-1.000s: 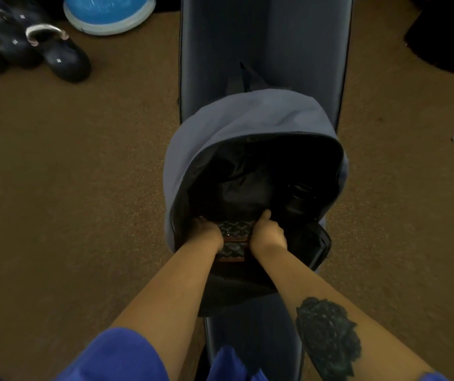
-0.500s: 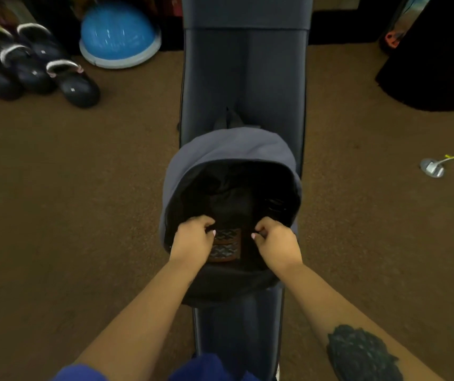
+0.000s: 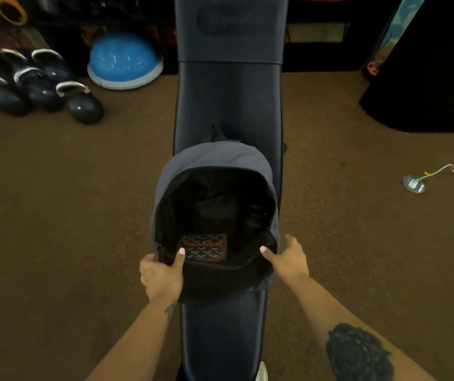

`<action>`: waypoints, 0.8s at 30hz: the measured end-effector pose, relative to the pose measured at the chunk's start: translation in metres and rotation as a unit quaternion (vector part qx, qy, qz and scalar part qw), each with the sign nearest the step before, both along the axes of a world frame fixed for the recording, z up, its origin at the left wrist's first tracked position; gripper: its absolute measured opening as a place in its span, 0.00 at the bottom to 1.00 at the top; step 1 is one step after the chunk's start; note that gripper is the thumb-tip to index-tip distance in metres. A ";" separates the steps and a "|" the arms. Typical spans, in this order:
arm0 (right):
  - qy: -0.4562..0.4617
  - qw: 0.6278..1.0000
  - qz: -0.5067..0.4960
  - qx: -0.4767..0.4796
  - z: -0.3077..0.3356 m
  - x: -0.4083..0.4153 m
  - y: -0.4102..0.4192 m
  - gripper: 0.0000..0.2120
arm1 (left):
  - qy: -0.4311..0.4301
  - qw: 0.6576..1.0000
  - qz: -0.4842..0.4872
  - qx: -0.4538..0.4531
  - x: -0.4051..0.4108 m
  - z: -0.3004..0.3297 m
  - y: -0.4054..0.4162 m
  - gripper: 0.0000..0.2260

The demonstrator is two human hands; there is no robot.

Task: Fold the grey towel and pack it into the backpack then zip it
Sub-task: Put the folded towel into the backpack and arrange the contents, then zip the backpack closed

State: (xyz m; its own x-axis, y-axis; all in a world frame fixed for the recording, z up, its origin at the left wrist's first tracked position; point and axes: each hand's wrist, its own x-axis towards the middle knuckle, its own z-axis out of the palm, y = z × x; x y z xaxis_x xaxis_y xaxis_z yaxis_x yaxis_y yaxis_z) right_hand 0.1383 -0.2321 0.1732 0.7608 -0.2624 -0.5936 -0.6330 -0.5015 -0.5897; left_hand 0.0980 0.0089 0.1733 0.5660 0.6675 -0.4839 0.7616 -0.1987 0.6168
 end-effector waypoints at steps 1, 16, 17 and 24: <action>0.027 0.999 0.017 0.026 -0.002 0.000 0.000 0.37 | 0.004 0.999 0.003 -0.038 -0.002 0.000 0.001 0.30; 0.110 0.991 -0.017 0.078 0.007 -0.001 -0.004 0.19 | 0.061 0.990 -0.030 -0.122 -0.014 0.020 0.023 0.29; 0.097 0.992 -0.026 0.079 0.010 0.000 -0.003 0.19 | 0.063 0.990 -0.027 -0.124 -0.013 0.021 0.027 0.28; -0.004 0.961 -0.167 0.222 0.066 0.024 -0.001 0.21 | -0.006 0.984 0.043 -0.171 0.020 0.059 0.034 0.24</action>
State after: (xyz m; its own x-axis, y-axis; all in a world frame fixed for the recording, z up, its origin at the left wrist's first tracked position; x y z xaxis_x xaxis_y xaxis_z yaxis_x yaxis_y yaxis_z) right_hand 0.1621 -0.2335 0.2390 0.6835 -0.2152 -0.6975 -0.7091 0.0309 -0.7044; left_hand 0.1184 0.0427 0.2327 0.5216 0.5122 -0.6823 0.7587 0.0872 0.6455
